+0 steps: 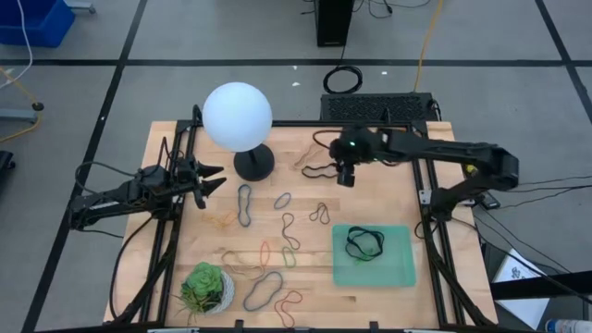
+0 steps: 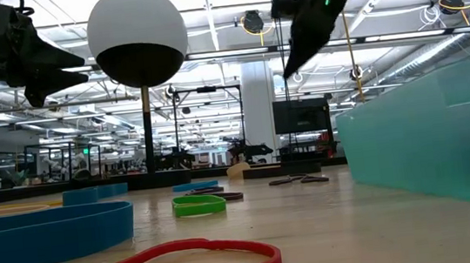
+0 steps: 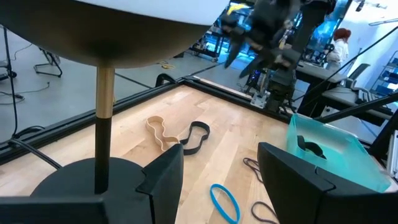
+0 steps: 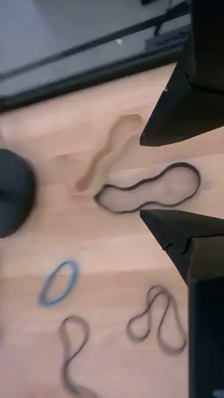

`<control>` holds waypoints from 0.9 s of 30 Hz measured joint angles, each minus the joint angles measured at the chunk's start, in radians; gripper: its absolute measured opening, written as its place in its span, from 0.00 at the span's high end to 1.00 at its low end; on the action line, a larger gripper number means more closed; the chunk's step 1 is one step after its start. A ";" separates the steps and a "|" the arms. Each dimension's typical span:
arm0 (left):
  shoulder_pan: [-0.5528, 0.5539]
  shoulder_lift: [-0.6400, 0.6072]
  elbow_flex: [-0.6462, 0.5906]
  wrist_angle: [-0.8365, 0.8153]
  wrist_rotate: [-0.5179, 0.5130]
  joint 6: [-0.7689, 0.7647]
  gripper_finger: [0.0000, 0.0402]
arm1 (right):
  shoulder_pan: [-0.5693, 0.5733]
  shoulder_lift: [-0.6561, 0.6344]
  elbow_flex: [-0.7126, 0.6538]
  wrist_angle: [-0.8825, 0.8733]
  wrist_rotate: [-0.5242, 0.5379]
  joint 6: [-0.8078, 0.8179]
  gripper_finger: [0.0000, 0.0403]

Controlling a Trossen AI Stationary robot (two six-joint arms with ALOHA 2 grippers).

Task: Pick and place rubber bands into bin
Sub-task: Put the black rubber band into the green bin

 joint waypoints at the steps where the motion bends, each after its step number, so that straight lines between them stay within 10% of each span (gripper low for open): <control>1: 0.000 0.000 0.000 0.000 0.000 0.000 0.47 | -0.014 0.025 0.000 0.001 0.000 -0.013 0.58; 27: 0.000 0.000 0.000 -0.009 0.001 0.001 0.47 | -0.065 0.395 0.000 -0.005 -0.079 -0.112 0.58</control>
